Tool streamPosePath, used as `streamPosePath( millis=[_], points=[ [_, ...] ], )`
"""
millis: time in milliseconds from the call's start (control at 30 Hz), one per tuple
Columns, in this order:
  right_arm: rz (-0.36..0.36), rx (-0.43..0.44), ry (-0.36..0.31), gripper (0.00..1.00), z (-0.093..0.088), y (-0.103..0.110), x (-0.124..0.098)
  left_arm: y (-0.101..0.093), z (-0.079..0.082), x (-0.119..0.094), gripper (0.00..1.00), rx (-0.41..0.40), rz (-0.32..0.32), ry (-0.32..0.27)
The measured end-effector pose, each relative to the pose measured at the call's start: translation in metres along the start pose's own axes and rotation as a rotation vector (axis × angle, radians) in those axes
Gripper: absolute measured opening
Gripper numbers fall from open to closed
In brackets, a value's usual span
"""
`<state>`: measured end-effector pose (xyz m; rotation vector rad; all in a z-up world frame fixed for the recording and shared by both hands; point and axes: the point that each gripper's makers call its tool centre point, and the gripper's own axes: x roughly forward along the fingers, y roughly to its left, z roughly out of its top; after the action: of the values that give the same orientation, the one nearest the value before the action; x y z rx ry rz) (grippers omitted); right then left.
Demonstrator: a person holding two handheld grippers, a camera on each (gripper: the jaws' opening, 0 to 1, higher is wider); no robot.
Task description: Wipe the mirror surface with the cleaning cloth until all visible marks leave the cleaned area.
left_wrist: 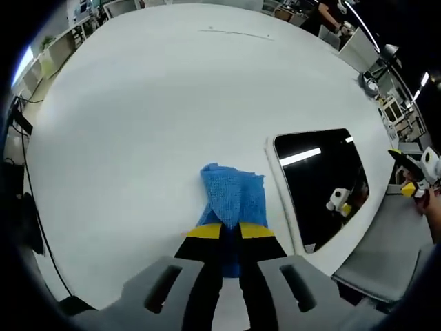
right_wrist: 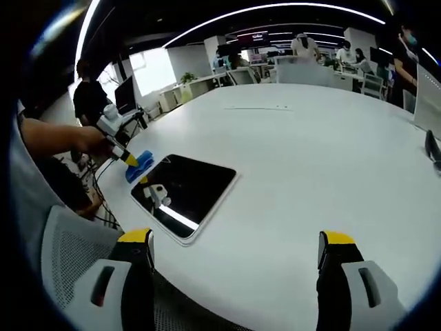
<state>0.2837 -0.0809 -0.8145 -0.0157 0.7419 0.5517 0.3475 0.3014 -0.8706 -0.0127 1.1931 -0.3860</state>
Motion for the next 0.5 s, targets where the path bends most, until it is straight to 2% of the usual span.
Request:
streamPosePath(
  millis=[133,267,333,500],
  points=[
    [0.003,0.001,-0.002,0.98,0.0006,0.0007,0.0017,0.0012,0.0007,0.0008,0.06,-0.002,0.003,0.002],
    [0.007,0.006,-0.002,0.98,-0.0011,0.0021,0.0042,0.0003,-0.0004,0.0005,0.05,0.037,0.022,-0.001],
    [0.009,0.005,0.003,0.98,-0.0026,0.0035,0.0054,0.0022,0.0003,0.0007,0.04,0.006,0.038,-0.005],
    [0.014,0.001,0.006,0.98,-0.0010,0.0052,0.0056,0.0016,0.0002,0.0004,0.03,0.013,0.046,-0.012]
  ],
)
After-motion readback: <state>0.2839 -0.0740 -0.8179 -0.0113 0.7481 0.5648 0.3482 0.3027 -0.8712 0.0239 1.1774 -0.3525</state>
